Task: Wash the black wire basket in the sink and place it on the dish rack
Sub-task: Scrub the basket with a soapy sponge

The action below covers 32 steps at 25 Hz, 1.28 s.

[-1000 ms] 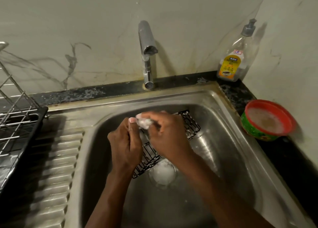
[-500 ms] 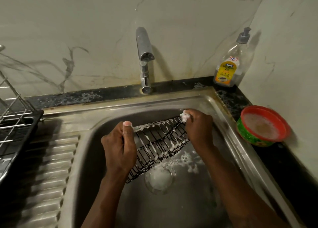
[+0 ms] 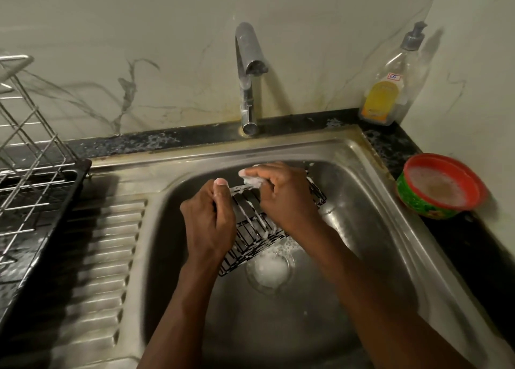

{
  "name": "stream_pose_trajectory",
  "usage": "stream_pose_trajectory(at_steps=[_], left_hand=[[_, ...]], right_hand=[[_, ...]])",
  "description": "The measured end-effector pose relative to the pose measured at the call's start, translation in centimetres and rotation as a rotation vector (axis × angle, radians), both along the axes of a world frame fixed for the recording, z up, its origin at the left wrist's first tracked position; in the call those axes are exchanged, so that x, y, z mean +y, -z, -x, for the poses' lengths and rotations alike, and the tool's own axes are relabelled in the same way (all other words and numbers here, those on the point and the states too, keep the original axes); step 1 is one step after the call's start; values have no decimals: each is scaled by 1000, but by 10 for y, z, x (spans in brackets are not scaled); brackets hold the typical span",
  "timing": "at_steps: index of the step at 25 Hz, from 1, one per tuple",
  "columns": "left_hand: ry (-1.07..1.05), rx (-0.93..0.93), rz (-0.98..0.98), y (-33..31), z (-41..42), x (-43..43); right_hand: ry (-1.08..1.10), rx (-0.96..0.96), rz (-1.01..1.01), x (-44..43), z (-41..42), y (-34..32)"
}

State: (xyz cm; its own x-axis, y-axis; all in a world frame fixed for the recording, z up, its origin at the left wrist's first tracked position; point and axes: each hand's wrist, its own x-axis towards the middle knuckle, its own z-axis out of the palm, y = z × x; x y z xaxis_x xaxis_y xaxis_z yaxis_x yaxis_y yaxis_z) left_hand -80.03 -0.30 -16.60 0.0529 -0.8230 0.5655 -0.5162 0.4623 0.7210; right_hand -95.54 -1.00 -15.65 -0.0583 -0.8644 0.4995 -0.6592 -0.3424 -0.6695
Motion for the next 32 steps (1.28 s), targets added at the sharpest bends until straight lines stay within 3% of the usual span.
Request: stream_pose_trajectory(at_steps=[3,7,17,23,26,32], left_hand=[[21,8,7,-3,2,3],[-10,-8,6,-3,4,2],[43,112,-5,1,-1,-5],[8,106,-29,5,-1,-8],[16,119,-50,4,0,-8],[24,145,-67,5,-3,-10]], right_hand=[[259,-8,-207,-13,37,17],[472,44,-240,-12,70,27],[-293,-212,-9,22,-15,-19],[-424,-157,-74,53,8,-13],[-321,-28,-1,31,2,-18],[-342,-53,-48,37,11,-12]])
